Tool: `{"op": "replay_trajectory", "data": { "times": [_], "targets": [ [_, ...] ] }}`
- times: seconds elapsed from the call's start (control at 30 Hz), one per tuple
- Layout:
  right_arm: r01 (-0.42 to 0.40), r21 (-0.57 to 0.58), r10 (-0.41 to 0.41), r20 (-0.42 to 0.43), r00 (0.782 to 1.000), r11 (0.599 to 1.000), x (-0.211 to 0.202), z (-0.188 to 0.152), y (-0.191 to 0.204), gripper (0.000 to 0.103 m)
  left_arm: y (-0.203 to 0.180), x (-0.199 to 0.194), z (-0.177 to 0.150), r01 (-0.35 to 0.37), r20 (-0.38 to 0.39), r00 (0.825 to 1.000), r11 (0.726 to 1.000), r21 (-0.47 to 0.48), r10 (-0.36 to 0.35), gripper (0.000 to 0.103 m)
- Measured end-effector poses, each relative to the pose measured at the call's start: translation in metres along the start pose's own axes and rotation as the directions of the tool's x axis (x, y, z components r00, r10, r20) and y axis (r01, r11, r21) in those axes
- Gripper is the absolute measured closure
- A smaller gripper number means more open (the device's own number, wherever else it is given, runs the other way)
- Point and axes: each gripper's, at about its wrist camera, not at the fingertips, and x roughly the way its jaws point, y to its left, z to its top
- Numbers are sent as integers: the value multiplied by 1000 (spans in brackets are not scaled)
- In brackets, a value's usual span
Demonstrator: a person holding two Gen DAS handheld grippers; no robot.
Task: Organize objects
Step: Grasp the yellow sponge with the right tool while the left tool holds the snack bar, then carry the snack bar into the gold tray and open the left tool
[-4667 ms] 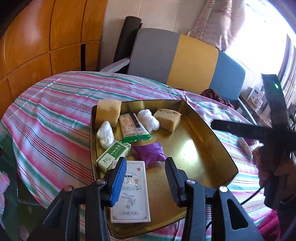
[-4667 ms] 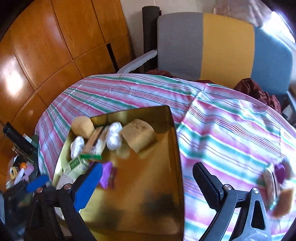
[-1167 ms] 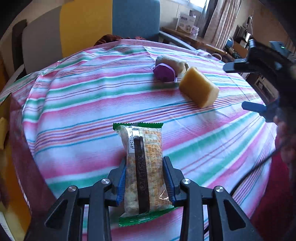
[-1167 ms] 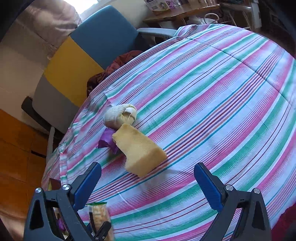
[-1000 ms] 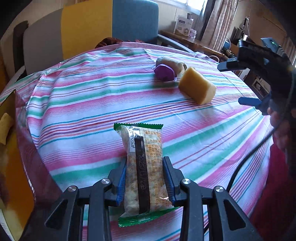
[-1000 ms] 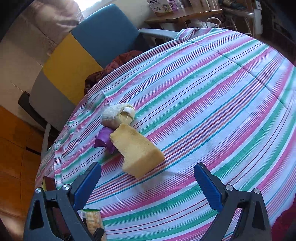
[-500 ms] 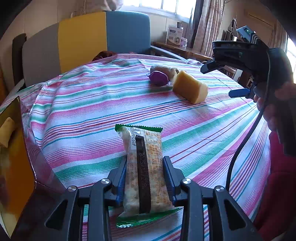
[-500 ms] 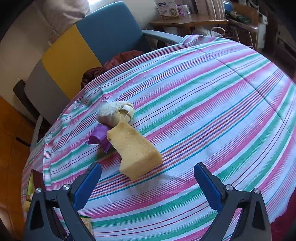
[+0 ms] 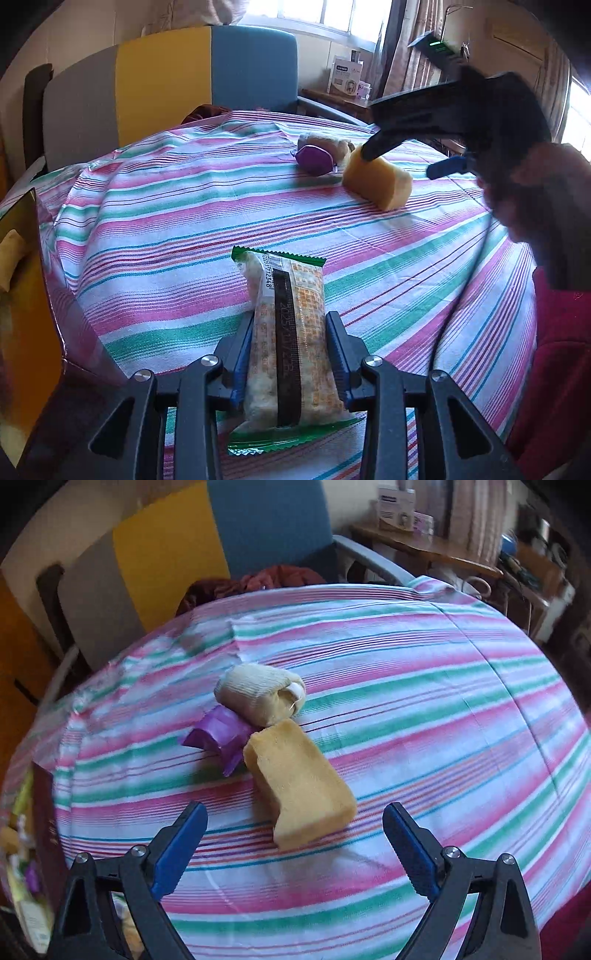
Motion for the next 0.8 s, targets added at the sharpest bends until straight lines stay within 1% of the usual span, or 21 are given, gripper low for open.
{"op": "replay_trajectory", "data": {
  "times": [0.07,0.1,0.13,0.17,0.2,0.27,0.33,0.37,0.4,0.43,0.5,0.6,0.8],
  "targets": [
    [51,-34,-52,-22,998,998,16,5,4,6,0,0,0,2,1,1000,1000,-2,-2,66],
    [64,-48,-66,-35,997,997,23,6,4,13,0,0,0,4,1,1000,1000,-3,-4,66],
    [62,-55,-65,-44,997,997,28,6,5,28,0,0,0,5,1,1000,1000,-4,-5,66],
    [65,-58,-69,-61,996,996,30,5,4,54,1,0,0,7,1,1000,1000,-6,-7,66],
    [58,-55,-61,-51,997,997,27,4,4,55,1,0,0,8,1,1000,1000,-7,-8,66],
    [-6,-61,3,-56,998,998,17,-2,6,56,0,0,0,5,2,1000,1000,-2,-5,65],
    [-35,-123,29,-57,998,992,4,-15,14,56,0,0,0,3,2,1000,1000,1,-3,65],
    [-65,-138,55,-73,996,988,1,-23,17,56,0,0,0,2,2,1000,1000,1,-2,65],
    [-108,-135,95,-100,990,985,-1,-31,19,55,0,0,0,0,3,1000,1000,3,0,65],
    [-135,-131,119,-118,986,982,-1,-39,19,55,-1,0,0,-3,3,1000,1000,5,3,65],
    [-129,-142,111,-128,986,981,1,-49,18,55,-1,0,0,-9,3,1000,1000,9,9,65],
    [-134,-151,117,-117,986,979,0,-50,20,56,-2,0,0,-17,3,1000,1000,16,17,65],
    [-106,-185,88,-105,991,977,1,-49,26,56,-6,-2,-2,-34,5,999,999,28,34,65]
  ]
}}
